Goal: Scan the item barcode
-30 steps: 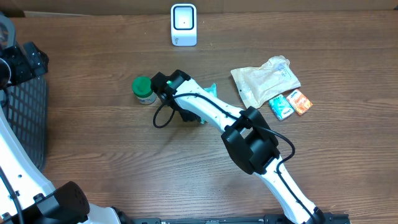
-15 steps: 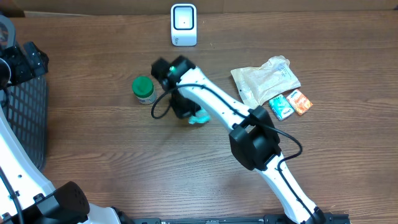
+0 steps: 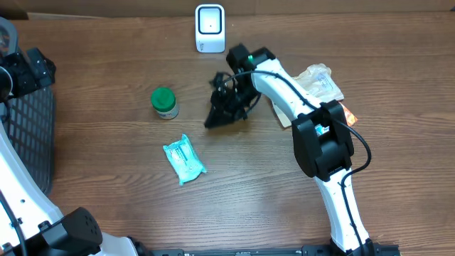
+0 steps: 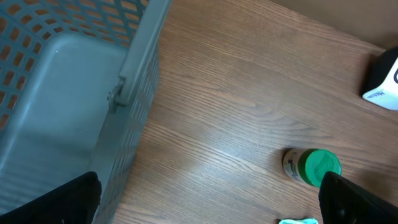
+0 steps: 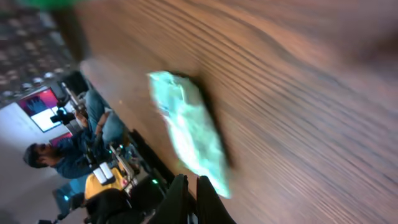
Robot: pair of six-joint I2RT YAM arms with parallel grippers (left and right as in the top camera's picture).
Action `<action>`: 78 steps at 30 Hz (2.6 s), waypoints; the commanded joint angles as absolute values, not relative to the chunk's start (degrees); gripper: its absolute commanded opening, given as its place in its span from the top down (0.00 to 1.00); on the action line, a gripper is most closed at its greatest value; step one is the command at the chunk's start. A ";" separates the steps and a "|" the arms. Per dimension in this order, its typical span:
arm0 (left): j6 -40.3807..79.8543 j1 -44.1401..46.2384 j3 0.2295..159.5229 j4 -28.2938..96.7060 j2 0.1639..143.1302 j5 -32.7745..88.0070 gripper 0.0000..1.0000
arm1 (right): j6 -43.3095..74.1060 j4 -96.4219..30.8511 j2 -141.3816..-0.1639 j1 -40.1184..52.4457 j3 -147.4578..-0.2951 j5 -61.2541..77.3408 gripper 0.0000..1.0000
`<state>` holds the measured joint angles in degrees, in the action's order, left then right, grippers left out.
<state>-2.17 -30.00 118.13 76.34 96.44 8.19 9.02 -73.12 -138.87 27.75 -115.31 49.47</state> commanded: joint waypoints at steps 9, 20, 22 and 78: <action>-3.68 -29.89 118.61 76.27 96.27 8.60 0.00 | 8.47 -75.68 -136.07 30.70 -117.38 33.36 0.59; -3.68 -29.87 118.61 76.27 96.27 8.58 0.00 | 8.43 -79.20 -131.74 26.37 -122.91 27.16 0.54; -3.68 -29.87 118.61 76.27 96.27 8.58 0.01 | 8.43 -81.06 -129.08 25.17 -123.63 24.45 0.53; -23.55 6.83 62.06 42.83 107.96 27.07 0.96 | 7.18 -81.23 -114.93 8.01 -117.69 22.50 0.20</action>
